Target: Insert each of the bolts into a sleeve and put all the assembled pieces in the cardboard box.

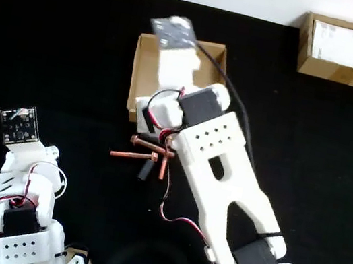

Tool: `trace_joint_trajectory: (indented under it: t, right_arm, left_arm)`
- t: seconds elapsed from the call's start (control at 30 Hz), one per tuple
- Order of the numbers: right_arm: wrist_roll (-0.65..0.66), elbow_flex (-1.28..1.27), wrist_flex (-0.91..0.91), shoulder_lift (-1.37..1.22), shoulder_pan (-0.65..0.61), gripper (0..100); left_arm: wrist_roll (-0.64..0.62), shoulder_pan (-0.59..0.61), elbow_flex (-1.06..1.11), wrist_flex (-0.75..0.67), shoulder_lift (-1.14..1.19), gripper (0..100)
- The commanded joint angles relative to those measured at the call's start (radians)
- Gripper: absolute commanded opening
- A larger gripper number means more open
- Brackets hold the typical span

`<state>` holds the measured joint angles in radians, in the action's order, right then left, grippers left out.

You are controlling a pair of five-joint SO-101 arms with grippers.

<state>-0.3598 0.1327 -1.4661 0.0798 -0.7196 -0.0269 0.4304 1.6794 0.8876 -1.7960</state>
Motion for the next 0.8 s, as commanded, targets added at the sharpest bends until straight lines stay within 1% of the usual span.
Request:
trace_joint_trajectory:
  t: [0.0, 0.1, 0.4, 0.67, 0.77]
  right_arm:
    - [-0.170, -0.084, -0.012, -0.021, -0.013, 10.5]
    - [-0.187, -0.137, 0.002, -0.087, -0.013, 10.5]
    - [-0.207, -0.137, 0.050, -0.265, -0.018, 10.5]
    - [-0.207, -0.142, 0.096, -0.380, -0.122, 10.5]
    - [-0.207, -0.137, 0.130, -0.420, -0.133, 10.5]
  left_arm:
    - [0.000, 0.015, 0.018, -0.018, 0.004, 1]
    - [0.000, 0.015, 0.018, -0.018, 0.004, 1]
    - [0.000, 0.015, 0.018, -0.017, 0.004, 1]
    - [0.000, 0.015, 0.018, -0.017, 0.004, 1]
    - [0.000, 0.015, 0.018, -0.017, 0.004, 1]
